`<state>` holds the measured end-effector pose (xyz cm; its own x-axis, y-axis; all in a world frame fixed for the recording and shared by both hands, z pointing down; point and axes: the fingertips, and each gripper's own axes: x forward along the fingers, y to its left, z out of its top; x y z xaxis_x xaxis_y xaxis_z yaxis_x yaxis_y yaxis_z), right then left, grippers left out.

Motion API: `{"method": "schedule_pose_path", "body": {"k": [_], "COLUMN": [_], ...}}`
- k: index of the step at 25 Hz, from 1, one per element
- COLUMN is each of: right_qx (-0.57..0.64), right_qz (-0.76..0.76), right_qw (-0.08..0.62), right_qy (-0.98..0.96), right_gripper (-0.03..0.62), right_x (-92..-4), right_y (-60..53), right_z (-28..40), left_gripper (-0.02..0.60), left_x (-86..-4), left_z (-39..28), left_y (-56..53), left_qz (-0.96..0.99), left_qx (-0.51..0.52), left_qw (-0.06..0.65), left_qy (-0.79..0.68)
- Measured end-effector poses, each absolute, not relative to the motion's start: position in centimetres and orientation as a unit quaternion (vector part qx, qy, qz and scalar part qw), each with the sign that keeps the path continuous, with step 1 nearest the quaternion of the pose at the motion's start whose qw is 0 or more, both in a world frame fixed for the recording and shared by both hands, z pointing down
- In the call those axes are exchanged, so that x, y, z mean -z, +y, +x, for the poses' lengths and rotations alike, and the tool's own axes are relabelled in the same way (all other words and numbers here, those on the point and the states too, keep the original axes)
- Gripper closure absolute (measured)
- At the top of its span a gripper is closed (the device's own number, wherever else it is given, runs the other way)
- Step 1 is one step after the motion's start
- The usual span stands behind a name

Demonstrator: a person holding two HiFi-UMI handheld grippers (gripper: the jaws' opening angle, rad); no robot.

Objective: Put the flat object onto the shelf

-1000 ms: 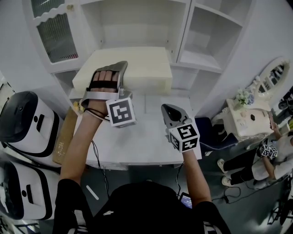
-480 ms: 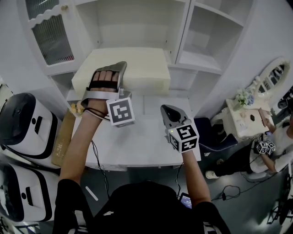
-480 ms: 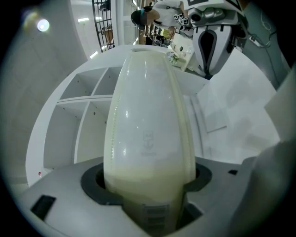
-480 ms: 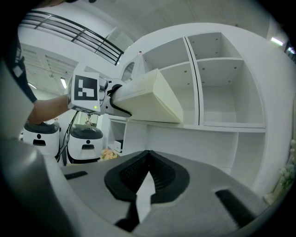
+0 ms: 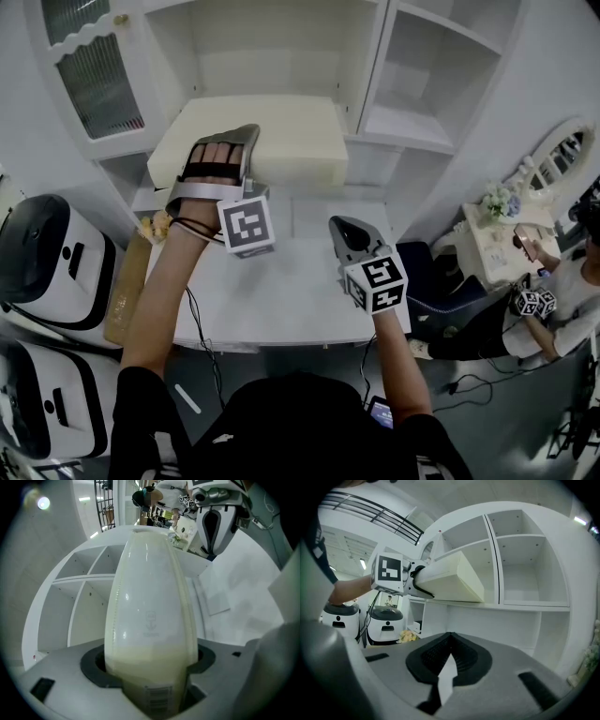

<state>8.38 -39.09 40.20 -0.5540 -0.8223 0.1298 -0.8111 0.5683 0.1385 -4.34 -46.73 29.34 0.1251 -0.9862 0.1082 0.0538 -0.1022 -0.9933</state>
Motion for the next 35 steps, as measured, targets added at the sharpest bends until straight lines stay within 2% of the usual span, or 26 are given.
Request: {"method": "schedule_pose_path", "body": {"k": [20,35], "right_qx": [0.016,0.001], "right_qz": [0.467,0.479], "right_qw": [0.111,0.119], "right_qy": [-0.877,-0.870], "right_gripper": [0.606,0.606], "right_x": [-42.3,-43.7], "right_y": [-41.4,-42.0], "right_z": [9.3,11.6], "left_gripper": [0.230,0.166], "left_x": [-31.4,-31.3], "left_z": [-4.0,-3.5], "left_y": [-51.5,-54.7], "left_qz": [-0.573,-0.597], "left_qx": [0.524,0.508], "left_qw": [0.465,0.438], "left_qy": [0.424,0.441]}}
